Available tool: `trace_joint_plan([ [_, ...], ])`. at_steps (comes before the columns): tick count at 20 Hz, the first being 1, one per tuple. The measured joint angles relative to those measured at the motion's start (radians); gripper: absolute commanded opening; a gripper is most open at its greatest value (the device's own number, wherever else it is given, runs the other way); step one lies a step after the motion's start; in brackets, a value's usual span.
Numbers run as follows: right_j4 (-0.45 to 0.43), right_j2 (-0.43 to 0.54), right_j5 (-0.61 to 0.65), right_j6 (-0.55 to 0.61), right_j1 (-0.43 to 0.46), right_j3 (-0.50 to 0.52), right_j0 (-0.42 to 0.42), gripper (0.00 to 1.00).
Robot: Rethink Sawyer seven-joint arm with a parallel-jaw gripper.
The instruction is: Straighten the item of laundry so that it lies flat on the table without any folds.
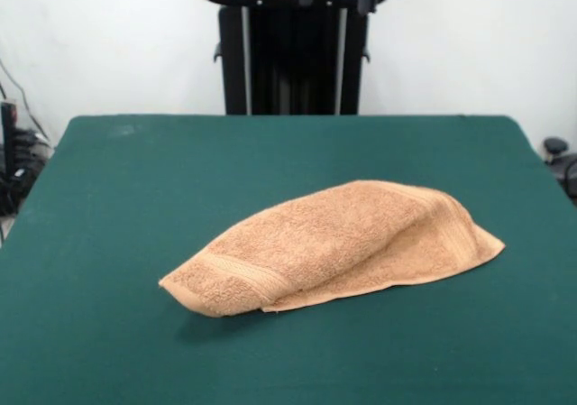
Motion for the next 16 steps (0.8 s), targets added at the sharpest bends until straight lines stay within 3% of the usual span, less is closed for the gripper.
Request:
trace_joint_plan([
  [9, 0.005, -0.013, -0.071, 0.000, 0.000, 0.000, 0.065, 1.00],
  [16, 0.013, -0.034, -0.163, 0.000, 0.049, 0.000, 0.149, 1.00],
])
